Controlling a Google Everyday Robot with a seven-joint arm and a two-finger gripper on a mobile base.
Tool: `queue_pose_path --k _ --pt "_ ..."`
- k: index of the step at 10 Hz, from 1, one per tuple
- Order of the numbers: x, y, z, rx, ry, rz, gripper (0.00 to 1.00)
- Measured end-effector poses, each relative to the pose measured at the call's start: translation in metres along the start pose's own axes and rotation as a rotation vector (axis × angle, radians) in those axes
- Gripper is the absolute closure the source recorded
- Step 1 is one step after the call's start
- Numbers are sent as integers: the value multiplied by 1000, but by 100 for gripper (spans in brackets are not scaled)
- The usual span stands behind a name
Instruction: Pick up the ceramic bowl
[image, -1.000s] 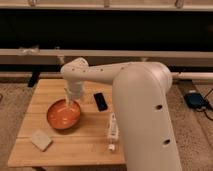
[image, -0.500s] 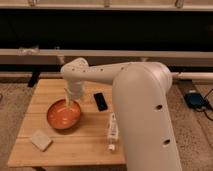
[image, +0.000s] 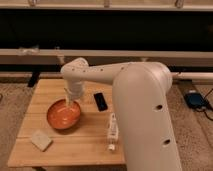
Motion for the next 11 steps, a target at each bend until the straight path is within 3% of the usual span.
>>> queue_pose_path --k 2,3,5,11 --pt "2 -3 3 32 -1 8 38" --pt "2 -1 10 76 -11 16 38" --pt "3 -1 17 96 -28 28 38" --pt "10 1 50 73 -21 55 38"
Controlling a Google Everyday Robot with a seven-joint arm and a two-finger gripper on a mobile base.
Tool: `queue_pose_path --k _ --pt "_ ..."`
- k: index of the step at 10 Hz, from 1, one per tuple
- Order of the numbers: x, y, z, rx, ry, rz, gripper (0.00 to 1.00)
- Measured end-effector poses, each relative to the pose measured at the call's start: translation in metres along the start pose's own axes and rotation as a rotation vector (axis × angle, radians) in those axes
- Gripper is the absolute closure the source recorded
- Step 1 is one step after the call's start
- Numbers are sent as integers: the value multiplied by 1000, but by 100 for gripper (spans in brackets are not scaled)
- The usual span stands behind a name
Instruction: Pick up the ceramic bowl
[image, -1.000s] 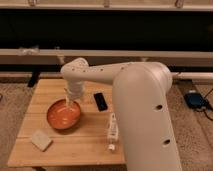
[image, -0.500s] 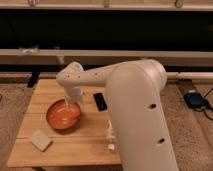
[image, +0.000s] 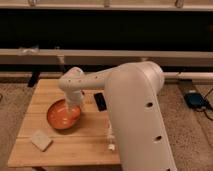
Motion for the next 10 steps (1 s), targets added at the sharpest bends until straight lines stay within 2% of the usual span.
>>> queue_pose_path --k 5,8,9,10 --pt "5 -4 20 -37 29 17 38" --pt "6 -4 25 -62 39 28 41" --pt "6 -3 26 -71 42 27 49" --pt "6 -3 27 -81 46 29 62"
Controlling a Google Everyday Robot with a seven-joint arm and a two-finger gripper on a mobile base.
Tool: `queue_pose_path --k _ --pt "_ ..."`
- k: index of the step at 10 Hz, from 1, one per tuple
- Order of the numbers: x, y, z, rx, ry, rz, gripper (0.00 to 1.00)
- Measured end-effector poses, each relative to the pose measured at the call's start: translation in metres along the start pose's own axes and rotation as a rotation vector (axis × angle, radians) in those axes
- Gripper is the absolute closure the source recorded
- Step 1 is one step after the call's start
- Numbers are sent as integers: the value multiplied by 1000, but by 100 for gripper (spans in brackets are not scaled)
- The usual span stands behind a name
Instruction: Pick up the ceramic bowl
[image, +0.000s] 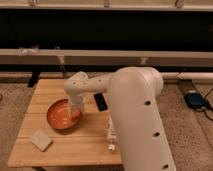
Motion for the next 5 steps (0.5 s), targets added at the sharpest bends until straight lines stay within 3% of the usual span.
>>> queue_pose_path --k 3,5 --pt "1 0 1 -18 8 7 91" --pt "5 0 1 -31 16 15 100"
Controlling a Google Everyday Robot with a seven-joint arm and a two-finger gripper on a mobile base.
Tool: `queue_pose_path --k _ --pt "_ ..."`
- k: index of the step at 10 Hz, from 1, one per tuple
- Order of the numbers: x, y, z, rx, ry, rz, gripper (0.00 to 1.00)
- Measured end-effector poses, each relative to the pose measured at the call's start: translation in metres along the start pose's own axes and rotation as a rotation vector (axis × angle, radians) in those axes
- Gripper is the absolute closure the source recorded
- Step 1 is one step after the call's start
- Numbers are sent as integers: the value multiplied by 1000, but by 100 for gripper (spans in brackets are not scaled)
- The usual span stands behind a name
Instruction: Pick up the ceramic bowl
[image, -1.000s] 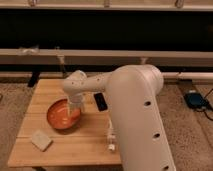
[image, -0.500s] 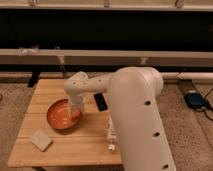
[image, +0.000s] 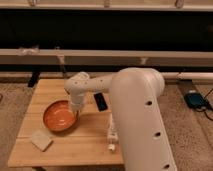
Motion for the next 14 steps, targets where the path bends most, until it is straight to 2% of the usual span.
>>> queue_pose_path --k 3,8,9,13,14 --pt "3 -6 -14 -65 -5 22 100" --pt "-12 -22 -69 -146 -90 33 100" --pt "-15 -24 -73 -159 -102 31 100" --pt "-27 -30 -84 -273 -137 7 100" --pt "-29 -34 -87 -291 -145 5 100"
